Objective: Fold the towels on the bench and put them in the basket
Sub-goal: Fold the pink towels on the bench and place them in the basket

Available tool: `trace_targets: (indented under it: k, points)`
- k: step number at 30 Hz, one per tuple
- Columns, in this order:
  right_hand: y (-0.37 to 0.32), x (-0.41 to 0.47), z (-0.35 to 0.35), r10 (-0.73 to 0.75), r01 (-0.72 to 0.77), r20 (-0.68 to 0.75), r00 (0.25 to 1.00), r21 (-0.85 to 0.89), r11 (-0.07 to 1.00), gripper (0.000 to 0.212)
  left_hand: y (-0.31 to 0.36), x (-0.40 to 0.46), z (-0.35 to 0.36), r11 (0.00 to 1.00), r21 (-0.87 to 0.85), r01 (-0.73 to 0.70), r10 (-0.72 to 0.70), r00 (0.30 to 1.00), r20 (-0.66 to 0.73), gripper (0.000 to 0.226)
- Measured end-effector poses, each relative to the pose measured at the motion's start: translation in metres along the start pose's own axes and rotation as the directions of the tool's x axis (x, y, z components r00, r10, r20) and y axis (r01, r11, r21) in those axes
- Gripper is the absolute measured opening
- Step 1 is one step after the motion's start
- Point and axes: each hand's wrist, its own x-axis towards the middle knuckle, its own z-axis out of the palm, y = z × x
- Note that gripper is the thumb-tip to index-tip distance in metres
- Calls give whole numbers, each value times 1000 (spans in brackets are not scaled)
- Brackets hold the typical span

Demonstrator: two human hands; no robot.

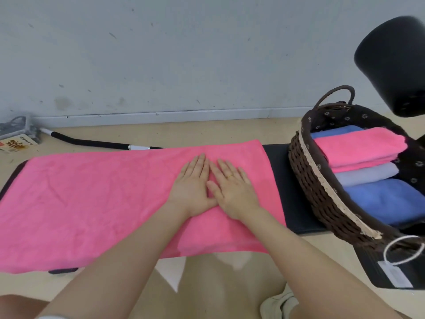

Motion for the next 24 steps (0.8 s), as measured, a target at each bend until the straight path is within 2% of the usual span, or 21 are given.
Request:
trace_targets:
  k: [3,7,10,12,14,16,17,20,22,24]
  points:
    - [21,-16,-1,67,-69,-20,998,-89,994,89,3,0,-5,999,21,28,-28,999,15,115]
    - [48,-54,-4,179,-182,-37,983,-181,967,78,6,-6,-11,993,91,70,-72,997,21,98]
    - [62,-84,-7,345,-352,-72,936,-147,924,65,18,-25,-15,987,158,-28,46,993,-112,82]
    - [62,-97,-8,394,-404,-103,913,-115,907,63,23,-46,-7,974,193,-116,156,967,-204,66]
    - [52,-112,-9,374,-396,-233,898,-56,916,51,27,-68,0,970,178,-168,202,959,-199,56]
    - [48,-128,-8,404,-407,-380,832,76,910,26,29,-88,7,965,170,-198,231,952,-204,55]
    - [48,-134,-12,483,-433,-363,797,213,876,18,29,-94,9,968,155,-199,229,951,-207,54]
    - [55,-140,-13,692,-587,-46,720,493,643,22,27,-107,11,979,47,-198,204,952,-228,48]
    - [48,-139,-8,715,-611,98,692,606,509,19,27,-113,9,984,-1,-180,175,958,-226,44]
    - [38,-138,0,703,-561,213,679,767,310,22,25,-120,10,984,-13,-175,169,965,-203,44]
